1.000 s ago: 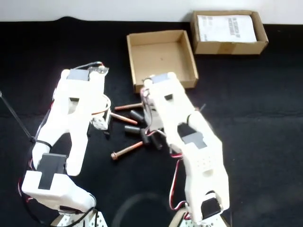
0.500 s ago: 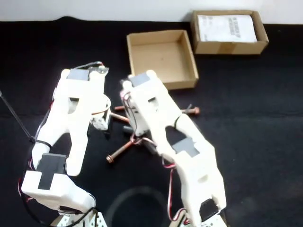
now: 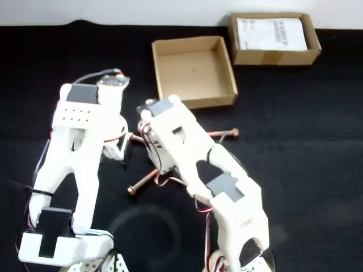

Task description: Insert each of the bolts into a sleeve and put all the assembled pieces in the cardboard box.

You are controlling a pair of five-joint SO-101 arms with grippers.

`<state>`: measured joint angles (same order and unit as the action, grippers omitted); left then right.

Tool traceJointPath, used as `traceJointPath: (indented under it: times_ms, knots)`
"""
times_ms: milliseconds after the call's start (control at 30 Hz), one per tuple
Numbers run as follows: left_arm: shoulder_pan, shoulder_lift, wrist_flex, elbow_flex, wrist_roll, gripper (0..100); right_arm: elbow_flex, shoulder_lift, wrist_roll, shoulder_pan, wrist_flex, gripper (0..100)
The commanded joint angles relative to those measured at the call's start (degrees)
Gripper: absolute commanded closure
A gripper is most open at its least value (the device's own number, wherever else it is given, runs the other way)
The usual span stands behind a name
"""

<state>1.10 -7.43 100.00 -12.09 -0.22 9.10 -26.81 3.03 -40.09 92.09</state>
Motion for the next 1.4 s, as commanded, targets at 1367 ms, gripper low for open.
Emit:
traceJointPath:
  times_ms: [1367]
  knots:
    - [8.3,-2.8,0.9,-5.0,4.5,81,19.6,13.4,0.5,15.2,8.8,99.1]
